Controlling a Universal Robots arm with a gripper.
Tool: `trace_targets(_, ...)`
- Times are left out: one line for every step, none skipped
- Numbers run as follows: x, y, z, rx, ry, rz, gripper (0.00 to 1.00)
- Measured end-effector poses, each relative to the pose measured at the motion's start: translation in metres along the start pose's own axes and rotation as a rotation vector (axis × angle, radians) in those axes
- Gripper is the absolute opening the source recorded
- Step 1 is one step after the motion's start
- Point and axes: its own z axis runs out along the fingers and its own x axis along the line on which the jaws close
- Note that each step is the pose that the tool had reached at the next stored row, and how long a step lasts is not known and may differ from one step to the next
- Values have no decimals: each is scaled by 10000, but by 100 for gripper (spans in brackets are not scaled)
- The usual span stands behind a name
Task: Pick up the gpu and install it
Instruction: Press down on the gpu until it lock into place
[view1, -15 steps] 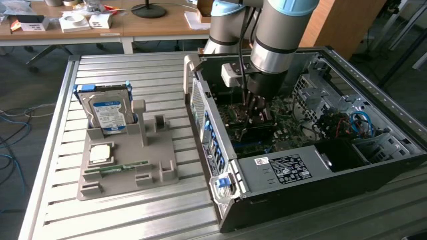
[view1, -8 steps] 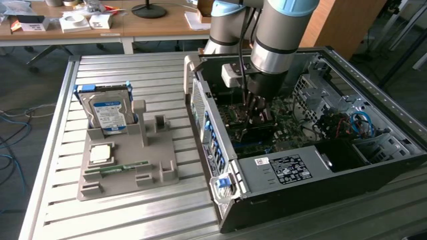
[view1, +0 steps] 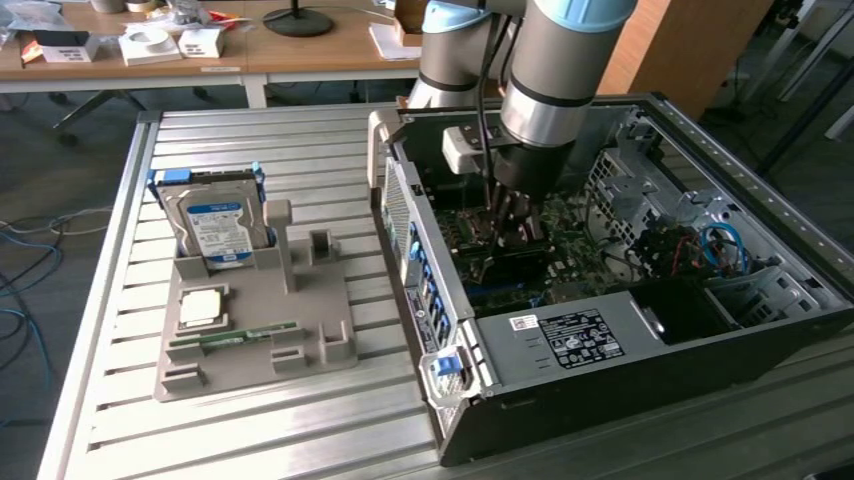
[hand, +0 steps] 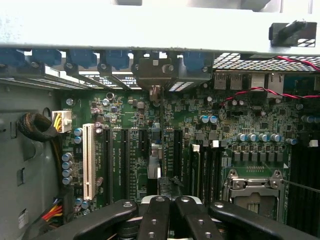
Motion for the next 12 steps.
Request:
trace_targets(0,0,0,0,0,0,11)
trace_targets(-1,0,1,0,1,0,11)
trace_targets(-1,0,1,0,0,0,11)
trace_targets(-1,0,1,0,2,0,11)
trace_targets(-1,1,2,0,3,1,11)
trace_targets(-1,3,5,4,3,1,11)
trace_targets(-1,4,8,7,2,1,11)
trace_targets(-1,4,10,10,0,0,11)
trace_targets(-1,4,11,11,-3,-1,11)
trace_targets(-1,4,11,10,-2,-1,11)
trace_targets(-1,4,12,9,-2,0,11)
trace_targets(-1,5,12,9,-2,0,11)
